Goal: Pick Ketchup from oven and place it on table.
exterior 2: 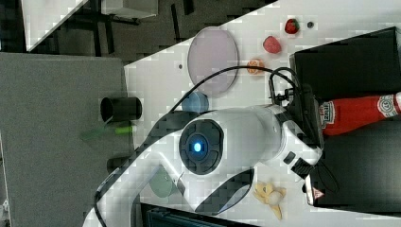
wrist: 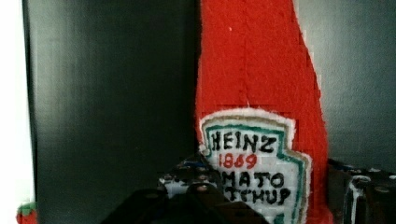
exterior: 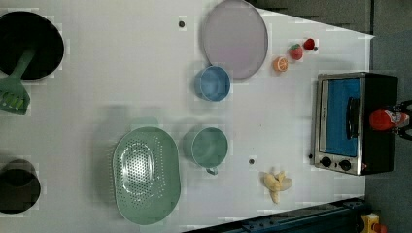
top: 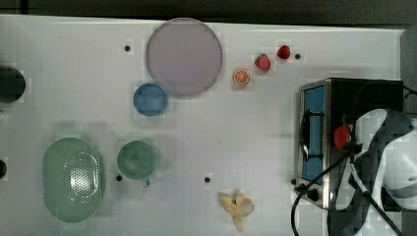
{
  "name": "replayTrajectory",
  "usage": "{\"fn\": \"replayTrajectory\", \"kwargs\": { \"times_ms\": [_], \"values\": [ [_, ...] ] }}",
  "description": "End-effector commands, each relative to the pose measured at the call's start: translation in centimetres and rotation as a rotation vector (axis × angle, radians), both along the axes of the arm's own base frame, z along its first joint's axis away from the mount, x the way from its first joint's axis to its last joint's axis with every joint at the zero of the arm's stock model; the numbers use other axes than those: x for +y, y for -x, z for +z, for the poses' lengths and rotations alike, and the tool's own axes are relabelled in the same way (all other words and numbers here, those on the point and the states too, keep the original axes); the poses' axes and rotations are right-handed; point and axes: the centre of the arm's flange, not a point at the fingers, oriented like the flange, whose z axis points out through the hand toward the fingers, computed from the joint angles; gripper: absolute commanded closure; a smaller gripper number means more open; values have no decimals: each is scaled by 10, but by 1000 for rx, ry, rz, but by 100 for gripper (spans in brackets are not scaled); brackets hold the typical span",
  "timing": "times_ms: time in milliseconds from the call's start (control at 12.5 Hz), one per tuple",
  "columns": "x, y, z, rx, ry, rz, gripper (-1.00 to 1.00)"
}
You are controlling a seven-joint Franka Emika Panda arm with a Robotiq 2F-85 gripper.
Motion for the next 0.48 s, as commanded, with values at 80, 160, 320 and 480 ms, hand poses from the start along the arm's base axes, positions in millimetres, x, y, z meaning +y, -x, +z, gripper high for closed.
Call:
{"fn": "replayTrajectory", "kwargs": {
  "times_ms": [80, 160, 320, 480],
  "values": [
    [3, -14, 15, -35, 18, -6, -27],
    [3, -17, 23, -43, 26, 2, -27],
    [9, -31, 53, -67, 60, 64, -27],
    [26, -47, 94, -79, 89, 168, -27]
  ]
}}
